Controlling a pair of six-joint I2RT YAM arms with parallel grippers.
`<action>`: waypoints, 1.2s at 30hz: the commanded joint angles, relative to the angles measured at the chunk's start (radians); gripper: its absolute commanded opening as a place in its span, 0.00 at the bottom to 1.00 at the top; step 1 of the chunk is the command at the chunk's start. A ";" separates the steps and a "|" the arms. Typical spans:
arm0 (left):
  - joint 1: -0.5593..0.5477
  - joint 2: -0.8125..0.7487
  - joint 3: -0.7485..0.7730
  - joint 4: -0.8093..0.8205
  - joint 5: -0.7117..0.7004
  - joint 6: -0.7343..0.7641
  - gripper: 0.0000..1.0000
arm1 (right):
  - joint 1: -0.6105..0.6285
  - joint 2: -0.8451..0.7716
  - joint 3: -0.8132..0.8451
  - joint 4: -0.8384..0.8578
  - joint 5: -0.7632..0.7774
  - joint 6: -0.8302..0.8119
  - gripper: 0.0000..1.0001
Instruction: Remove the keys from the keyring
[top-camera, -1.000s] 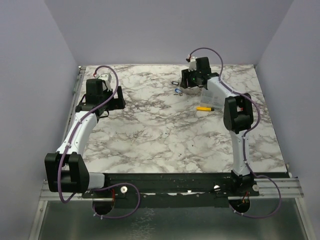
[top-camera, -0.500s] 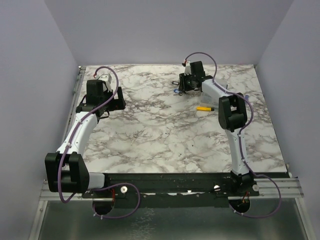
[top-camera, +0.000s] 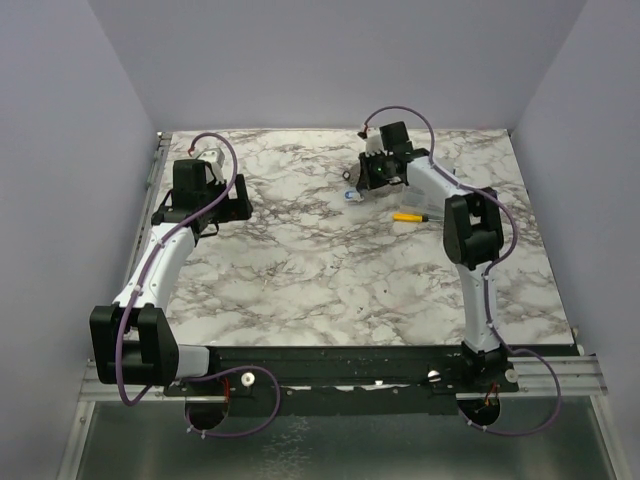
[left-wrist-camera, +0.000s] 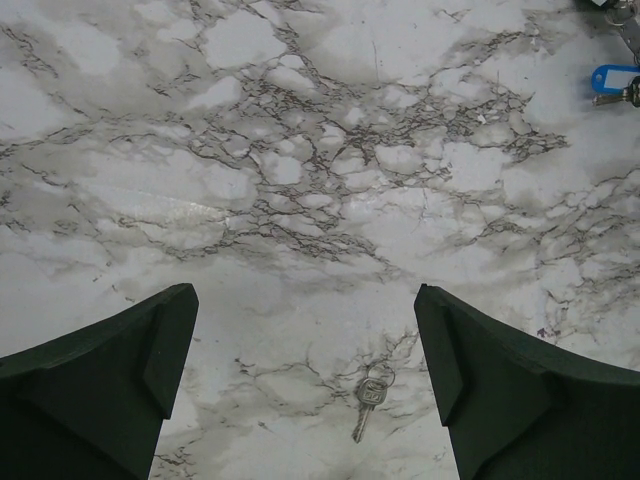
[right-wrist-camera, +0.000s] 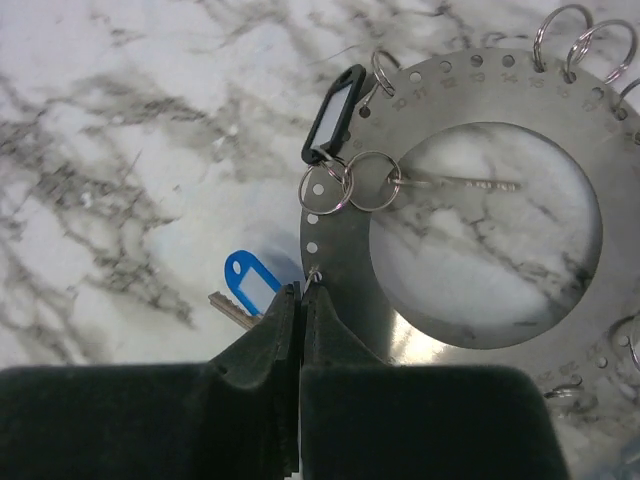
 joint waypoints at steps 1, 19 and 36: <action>0.013 0.017 0.041 -0.041 0.114 0.049 0.99 | 0.045 -0.158 -0.091 -0.087 -0.175 -0.152 0.01; 0.102 0.267 -0.193 0.507 0.737 -0.506 0.99 | 0.317 -0.574 -0.646 0.111 -0.060 -0.451 0.01; -0.101 0.579 -0.283 0.894 0.703 -0.789 0.83 | 0.451 -0.583 -0.691 0.169 -0.055 -0.397 0.01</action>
